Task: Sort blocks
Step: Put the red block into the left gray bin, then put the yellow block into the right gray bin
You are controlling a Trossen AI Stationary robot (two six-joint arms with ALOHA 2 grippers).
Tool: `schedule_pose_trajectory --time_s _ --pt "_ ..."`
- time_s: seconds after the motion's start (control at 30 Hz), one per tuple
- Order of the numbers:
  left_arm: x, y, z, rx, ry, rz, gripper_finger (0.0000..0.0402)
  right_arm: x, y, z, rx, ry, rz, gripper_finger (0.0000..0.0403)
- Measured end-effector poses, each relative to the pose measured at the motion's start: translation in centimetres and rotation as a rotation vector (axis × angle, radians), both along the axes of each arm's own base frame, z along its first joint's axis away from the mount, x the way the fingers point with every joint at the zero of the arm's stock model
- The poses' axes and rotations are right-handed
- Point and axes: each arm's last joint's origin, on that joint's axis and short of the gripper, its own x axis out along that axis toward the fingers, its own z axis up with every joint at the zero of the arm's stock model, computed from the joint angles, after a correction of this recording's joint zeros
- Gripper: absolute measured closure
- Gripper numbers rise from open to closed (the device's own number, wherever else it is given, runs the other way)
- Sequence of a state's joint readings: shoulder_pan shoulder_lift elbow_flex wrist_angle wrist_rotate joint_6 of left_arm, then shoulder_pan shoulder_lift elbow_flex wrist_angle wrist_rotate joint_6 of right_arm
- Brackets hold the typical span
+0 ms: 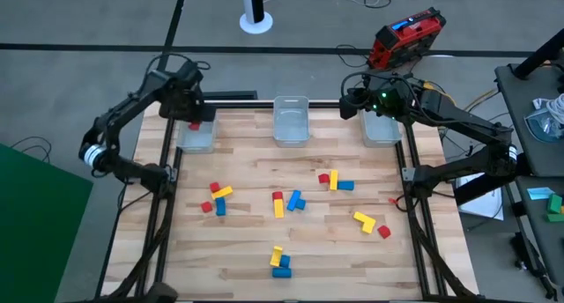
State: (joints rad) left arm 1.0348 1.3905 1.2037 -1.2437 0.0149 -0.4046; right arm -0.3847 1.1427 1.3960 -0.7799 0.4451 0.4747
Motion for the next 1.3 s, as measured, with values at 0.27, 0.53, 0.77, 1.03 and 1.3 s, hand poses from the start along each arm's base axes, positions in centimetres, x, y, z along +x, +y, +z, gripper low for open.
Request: schedule_pose_trajectory --time_s 0.27,0.53,0.77,1.03,1.3 --pt "1.0 1.9 -2.5 -0.060 0.050 -0.030 0.0305 0.0 0.0 0.0 -0.003 0.003 0.002 0.0390" --pt "1.2 2.5 -3.4 -0.056 0.104 -0.040 0.0292 0.0 0.0 0.0 -0.009 0.013 0.009 0.0390" --pt "1.1 2.5 -3.1 -0.029 0.119 -0.031 0.0256 0.0 0.0 0.0 -0.009 0.013 0.009 0.0390" --pt "1.1 2.4 -3.0 -0.023 0.115 -0.029 0.0236 0.0 0.0 0.0 -0.011 0.015 0.011 0.0390" --pt "2.1 -0.2 -0.3 0.054 0.059 -0.048 0.0236 0.0 0.0 0.0 -0.011 0.015 0.011 0.0390"
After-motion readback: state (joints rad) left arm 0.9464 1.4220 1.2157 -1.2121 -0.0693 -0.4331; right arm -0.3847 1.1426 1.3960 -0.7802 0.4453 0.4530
